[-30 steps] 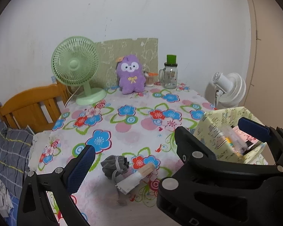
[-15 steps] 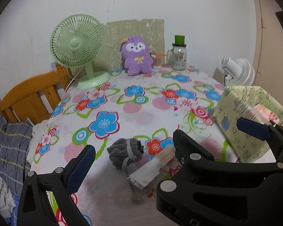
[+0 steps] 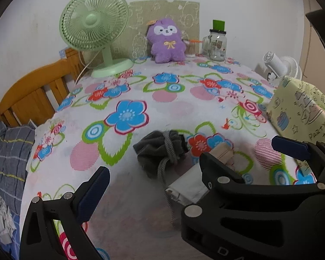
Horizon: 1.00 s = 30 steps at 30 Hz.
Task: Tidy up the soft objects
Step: 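Grasp the grey drawstring bag with the left tool while the right tool grasps the white roll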
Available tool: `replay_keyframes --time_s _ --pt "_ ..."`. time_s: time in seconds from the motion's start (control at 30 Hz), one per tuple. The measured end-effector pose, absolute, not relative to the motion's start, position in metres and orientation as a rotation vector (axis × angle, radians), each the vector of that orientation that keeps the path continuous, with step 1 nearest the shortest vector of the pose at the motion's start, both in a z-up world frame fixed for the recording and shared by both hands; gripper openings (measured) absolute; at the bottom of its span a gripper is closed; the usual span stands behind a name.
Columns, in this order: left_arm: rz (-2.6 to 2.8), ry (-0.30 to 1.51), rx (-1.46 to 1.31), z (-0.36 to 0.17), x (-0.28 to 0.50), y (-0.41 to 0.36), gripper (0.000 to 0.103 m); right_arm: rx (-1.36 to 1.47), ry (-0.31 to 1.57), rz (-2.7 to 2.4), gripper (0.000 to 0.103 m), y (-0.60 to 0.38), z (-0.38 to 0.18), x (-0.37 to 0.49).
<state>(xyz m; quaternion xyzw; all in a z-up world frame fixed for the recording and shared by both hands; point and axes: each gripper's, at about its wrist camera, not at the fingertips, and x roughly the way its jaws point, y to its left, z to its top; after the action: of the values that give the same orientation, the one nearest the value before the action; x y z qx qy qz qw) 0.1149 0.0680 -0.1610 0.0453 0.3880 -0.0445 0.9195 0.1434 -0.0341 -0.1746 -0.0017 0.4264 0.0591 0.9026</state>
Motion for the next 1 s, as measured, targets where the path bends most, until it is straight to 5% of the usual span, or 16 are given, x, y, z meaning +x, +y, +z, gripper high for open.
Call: replay_keyframes --time_s 0.37,0.9,1.0 --pt "-0.089 0.857 0.051 -0.179 0.120 0.078 0.093 -0.022 0.952 0.175 0.090 -0.018 -0.197 0.156" --pt "-0.099 0.894 0.037 -0.183 0.129 0.069 0.094 -0.058 0.931 0.175 0.027 -0.024 -0.199 0.163" --pt "-0.100 0.893 0.052 -0.183 0.132 0.063 0.094 -0.052 0.932 0.163 0.025 -0.031 -0.199 0.165"
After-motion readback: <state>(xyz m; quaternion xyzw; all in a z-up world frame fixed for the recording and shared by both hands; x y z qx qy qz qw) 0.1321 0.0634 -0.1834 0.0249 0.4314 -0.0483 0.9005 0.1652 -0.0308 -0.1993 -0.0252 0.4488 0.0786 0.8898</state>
